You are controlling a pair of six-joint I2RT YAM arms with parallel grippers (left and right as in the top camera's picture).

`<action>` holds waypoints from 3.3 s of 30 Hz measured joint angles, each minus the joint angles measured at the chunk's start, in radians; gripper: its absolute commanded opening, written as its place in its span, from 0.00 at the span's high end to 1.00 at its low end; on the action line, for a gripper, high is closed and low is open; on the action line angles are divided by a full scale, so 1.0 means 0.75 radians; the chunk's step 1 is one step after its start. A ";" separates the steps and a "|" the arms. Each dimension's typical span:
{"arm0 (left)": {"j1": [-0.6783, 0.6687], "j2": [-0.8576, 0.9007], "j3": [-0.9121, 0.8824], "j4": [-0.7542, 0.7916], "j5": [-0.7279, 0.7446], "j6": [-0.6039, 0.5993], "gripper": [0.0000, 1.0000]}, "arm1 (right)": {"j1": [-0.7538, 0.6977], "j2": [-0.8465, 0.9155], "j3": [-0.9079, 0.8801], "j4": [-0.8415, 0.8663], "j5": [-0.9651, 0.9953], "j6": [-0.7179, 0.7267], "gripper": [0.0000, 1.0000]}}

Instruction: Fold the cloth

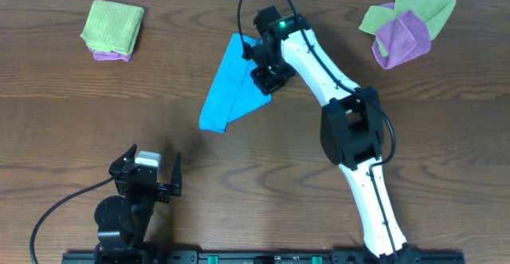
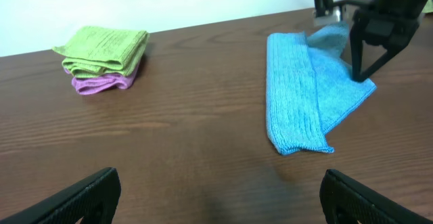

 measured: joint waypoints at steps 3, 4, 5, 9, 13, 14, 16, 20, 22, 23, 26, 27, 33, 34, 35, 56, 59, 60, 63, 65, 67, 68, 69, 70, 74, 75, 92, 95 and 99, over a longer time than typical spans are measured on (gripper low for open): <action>0.000 0.000 0.000 0.000 -0.001 -0.001 0.05 | 0.001 0.019 0.000 0.006 -0.001 0.000 0.99; 0.000 0.000 0.000 0.000 -0.001 -0.001 0.05 | 0.002 0.019 0.000 0.007 0.004 0.000 0.98; 0.000 0.000 0.000 0.000 -0.001 -0.001 0.05 | 0.004 0.019 0.000 0.006 0.008 0.001 0.99; 0.000 0.000 0.000 0.001 -0.001 -0.001 0.05 | 0.011 0.019 0.000 -0.057 0.042 0.013 0.99; 0.000 0.000 0.000 0.001 -0.001 -0.001 0.05 | 0.012 0.019 -0.010 -0.219 0.067 0.018 0.99; 0.000 0.000 0.000 0.001 -0.001 -0.001 0.05 | 0.012 0.021 -0.013 -0.255 0.071 0.022 0.99; 0.000 0.000 0.000 0.000 -0.001 -0.001 0.05 | 0.012 0.022 -0.018 -0.333 0.077 0.036 0.99; 0.000 0.000 0.000 0.000 -0.001 0.000 0.05 | 0.012 0.023 -0.022 -0.456 0.091 0.047 0.99; 0.000 0.000 0.000 0.000 0.000 0.000 0.05 | 0.012 0.023 -0.024 -0.501 0.093 0.049 0.98; 0.000 0.000 0.000 0.001 0.000 0.000 0.05 | 0.012 0.023 -0.025 -0.522 0.094 0.051 0.98; 0.000 0.000 0.000 0.000 -0.001 -0.001 0.05 | 0.012 0.023 -0.025 -0.540 0.095 0.065 0.98; 0.000 0.000 0.000 0.000 -0.001 -0.001 0.05 | 0.012 0.023 -0.025 -0.532 0.095 0.072 0.99; 0.000 0.000 0.000 0.000 -0.001 0.000 0.05 | 0.012 -0.044 -0.024 -0.335 0.105 0.099 0.99; 0.000 0.000 0.000 0.000 0.000 0.000 0.05 | 0.012 -0.076 -0.025 -0.274 0.122 0.102 0.98; 0.000 0.000 0.000 0.000 -0.001 -0.001 0.04 | 0.012 -0.108 -0.024 -0.211 0.135 0.106 0.99; 0.000 0.000 0.000 0.000 0.000 -0.001 0.05 | -0.142 -0.161 0.018 0.178 -0.226 0.180 0.58; 0.000 0.000 0.000 0.000 -0.001 -0.001 0.05 | -0.119 -0.107 0.018 0.209 -0.261 0.193 0.54; 0.000 0.000 0.000 0.000 -0.001 0.000 0.05 | -0.121 -0.094 0.017 0.221 -0.266 0.200 0.54; 0.000 0.000 0.000 0.000 -0.001 0.000 0.05 | -0.139 -0.070 0.017 0.263 -0.269 0.210 0.54; 0.000 0.000 0.000 0.000 0.000 0.000 0.05 | -0.158 -0.066 0.016 0.292 -0.263 0.223 0.54; 0.000 0.000 0.000 0.000 -0.001 -0.001 0.05 | -0.177 -0.066 0.016 0.316 -0.254 0.239 0.53; 0.000 0.000 0.000 0.000 -0.001 -0.001 0.05 | -0.188 -0.066 0.016 0.326 -0.249 0.247 0.52; 0.000 0.000 0.000 0.000 -0.001 -0.001 0.05 | -0.195 -0.066 0.016 0.332 -0.246 0.252 0.52; 0.000 0.000 0.000 0.000 -0.001 -0.001 0.05 | -0.205 -0.065 0.016 0.344 -0.243 0.262 0.52; 0.000 0.000 0.000 0.001 -0.001 -0.001 0.05 | -0.231 -0.065 0.016 0.391 -0.239 0.302 0.53; 0.000 0.000 0.000 0.000 -0.001 -0.001 0.05 | -0.237 -0.065 0.016 0.396 -0.239 0.313 0.54; 0.000 0.000 0.000 0.001 0.000 0.000 0.05 | -0.247 0.032 0.015 0.392 -0.297 0.389 0.65; 0.000 0.000 0.000 0.000 -0.001 -0.001 0.04 | -0.247 0.033 0.015 0.395 -0.302 0.392 0.78; 0.000 0.000 0.000 0.000 -0.001 -0.001 0.05 | -0.243 0.033 0.015 0.415 -0.305 0.401 0.99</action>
